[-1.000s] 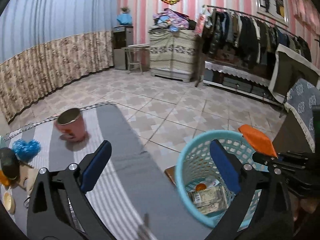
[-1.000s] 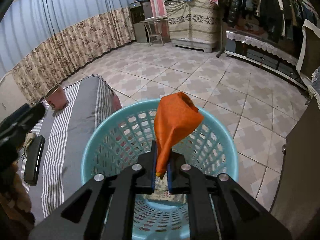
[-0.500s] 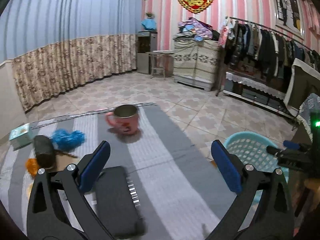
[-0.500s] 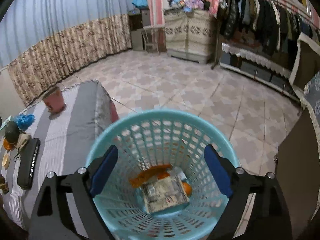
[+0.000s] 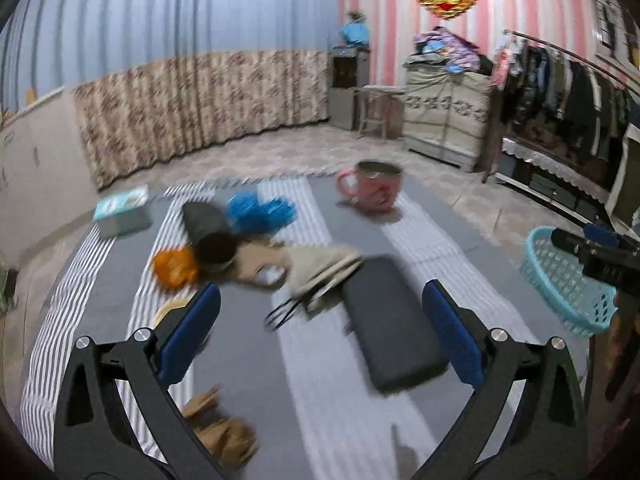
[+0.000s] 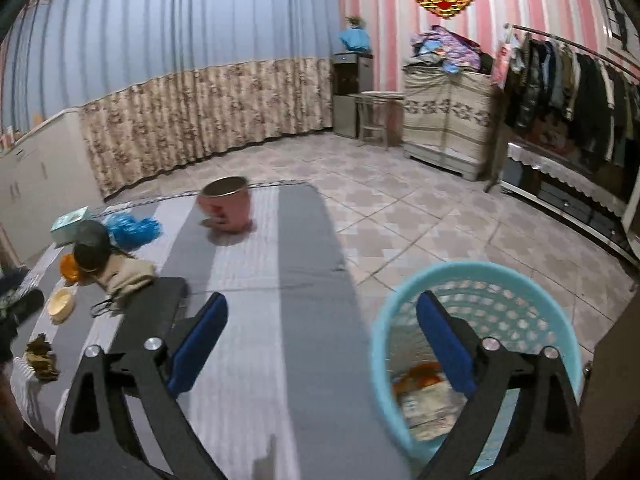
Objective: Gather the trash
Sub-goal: 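Return to the table and grasp the brown crumpled paper with the left tool, then grasp the beige cloth with the right tool while the left holds the brown paper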
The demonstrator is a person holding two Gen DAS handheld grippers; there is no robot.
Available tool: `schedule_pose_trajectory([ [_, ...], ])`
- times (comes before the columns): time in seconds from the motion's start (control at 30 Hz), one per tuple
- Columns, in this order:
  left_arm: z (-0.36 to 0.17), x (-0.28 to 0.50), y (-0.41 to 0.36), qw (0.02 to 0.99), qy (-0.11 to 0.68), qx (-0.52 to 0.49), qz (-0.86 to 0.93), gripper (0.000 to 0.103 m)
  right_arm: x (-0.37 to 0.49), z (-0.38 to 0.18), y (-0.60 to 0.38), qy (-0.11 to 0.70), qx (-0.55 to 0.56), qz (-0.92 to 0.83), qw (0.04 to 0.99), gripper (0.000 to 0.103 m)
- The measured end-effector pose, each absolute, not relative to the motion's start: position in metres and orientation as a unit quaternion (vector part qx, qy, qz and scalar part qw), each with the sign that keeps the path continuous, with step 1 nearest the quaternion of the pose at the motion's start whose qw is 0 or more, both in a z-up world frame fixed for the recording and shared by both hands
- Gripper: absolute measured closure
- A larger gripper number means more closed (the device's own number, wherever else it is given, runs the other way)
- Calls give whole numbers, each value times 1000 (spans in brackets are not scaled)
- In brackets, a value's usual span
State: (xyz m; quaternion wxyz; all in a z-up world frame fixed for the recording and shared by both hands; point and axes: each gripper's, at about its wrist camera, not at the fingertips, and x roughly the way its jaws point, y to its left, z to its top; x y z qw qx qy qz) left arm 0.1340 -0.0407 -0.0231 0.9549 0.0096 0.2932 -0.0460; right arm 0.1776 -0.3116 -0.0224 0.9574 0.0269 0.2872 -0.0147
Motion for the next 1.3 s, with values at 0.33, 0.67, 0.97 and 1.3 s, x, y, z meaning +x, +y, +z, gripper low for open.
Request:
schedule_pose_trajectory([
  [0.33,-77,113,22,940,341,10,17,6,176,-34,-256,304,-15,1,952,5],
  [0.67,-108,116,28,924,381,-15,-11,52,181,-38,-247,317,-23,1,948,5],
  [0.97,-78,119,42,943,334,-5,-3,55,191,-37,-225,321,-15,30,946,5],
  [1.3,-31,159,88,956,293,-14,26,54,238,-49,-158,346,-51,61,935,5],
])
